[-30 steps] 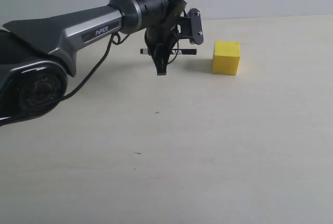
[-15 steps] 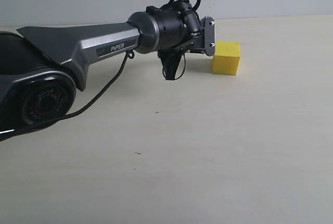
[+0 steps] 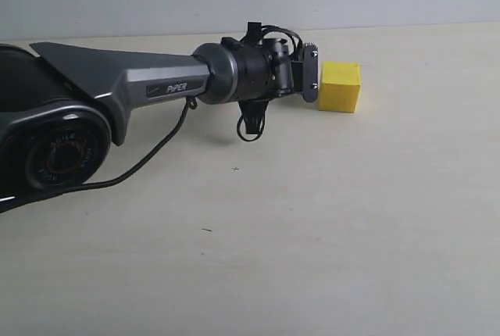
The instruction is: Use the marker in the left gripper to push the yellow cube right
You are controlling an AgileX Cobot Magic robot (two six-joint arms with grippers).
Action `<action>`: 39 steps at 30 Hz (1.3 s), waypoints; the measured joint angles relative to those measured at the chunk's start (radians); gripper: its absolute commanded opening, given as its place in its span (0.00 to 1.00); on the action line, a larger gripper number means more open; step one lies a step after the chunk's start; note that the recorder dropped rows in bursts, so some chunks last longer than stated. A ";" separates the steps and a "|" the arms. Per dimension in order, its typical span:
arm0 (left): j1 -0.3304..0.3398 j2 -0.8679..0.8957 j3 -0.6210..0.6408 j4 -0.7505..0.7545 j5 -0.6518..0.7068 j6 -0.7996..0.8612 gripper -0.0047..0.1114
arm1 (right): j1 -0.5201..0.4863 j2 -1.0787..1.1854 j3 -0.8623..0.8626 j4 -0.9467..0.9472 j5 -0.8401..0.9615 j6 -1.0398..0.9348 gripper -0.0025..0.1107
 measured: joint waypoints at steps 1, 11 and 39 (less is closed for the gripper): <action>0.000 -0.010 0.022 0.027 -0.013 -0.034 0.04 | 0.000 0.000 0.000 0.000 0.000 0.000 0.02; -0.017 -0.082 0.174 0.414 -0.061 -0.415 0.04 | 0.000 0.000 0.000 0.000 0.000 0.000 0.02; 0.014 -0.072 0.176 0.380 -0.179 -0.334 0.04 | 0.000 0.000 0.000 0.000 0.000 0.000 0.02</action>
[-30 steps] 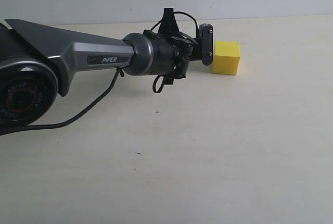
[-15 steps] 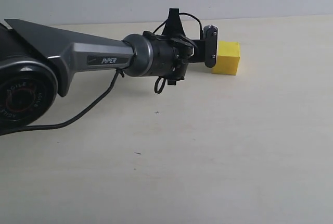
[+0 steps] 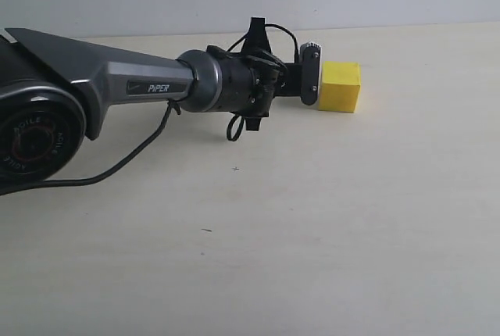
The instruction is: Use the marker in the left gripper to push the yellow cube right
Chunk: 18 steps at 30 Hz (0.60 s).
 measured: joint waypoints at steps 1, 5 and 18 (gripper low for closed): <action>0.000 0.000 0.000 0.000 0.000 0.000 0.04 | 0.000 0.000 0.000 0.000 0.000 0.000 0.02; -0.022 0.000 0.000 0.012 0.000 0.000 0.04 | 0.000 0.000 0.000 0.000 0.000 0.000 0.02; -0.066 0.011 -0.045 -0.014 0.030 -0.035 0.04 | 0.000 0.000 0.000 0.000 0.000 0.000 0.02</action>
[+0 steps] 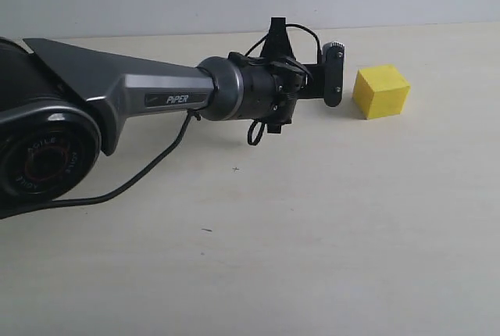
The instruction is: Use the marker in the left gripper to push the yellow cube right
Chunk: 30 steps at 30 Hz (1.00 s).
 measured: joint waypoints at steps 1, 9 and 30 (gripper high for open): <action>0.000 0.000 0.000 -0.005 0.013 0.007 0.04 | 0.000 0.000 0.000 0.000 0.000 0.000 0.02; -0.002 0.000 0.000 -0.058 0.042 0.020 0.04 | 0.000 0.000 0.000 0.000 0.000 0.000 0.02; -0.002 -0.121 0.000 -0.557 0.102 0.373 0.04 | 0.000 0.000 0.000 0.000 0.000 0.000 0.02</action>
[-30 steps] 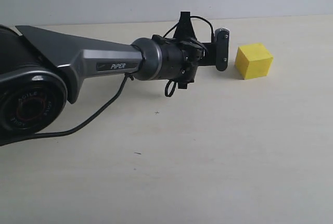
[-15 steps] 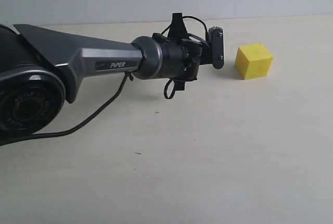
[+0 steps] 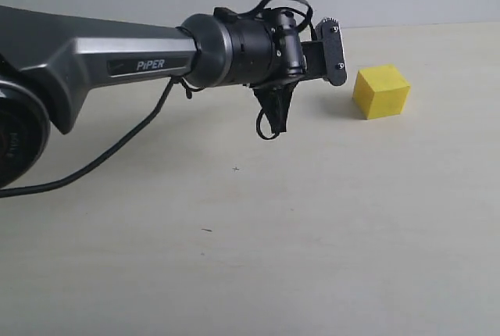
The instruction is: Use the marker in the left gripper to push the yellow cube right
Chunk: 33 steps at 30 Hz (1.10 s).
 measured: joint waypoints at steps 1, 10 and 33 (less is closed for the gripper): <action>0.000 -0.007 -0.007 -0.054 0.018 0.047 0.04 | 0.000 0.000 0.000 0.000 0.000 0.000 0.02; 0.000 -0.015 -0.127 -0.371 0.163 0.320 0.04 | 0.000 0.000 0.000 0.000 0.000 0.000 0.02; 0.002 0.238 -0.463 -0.441 0.225 0.141 0.04 | 0.000 0.000 0.000 0.000 0.000 0.000 0.02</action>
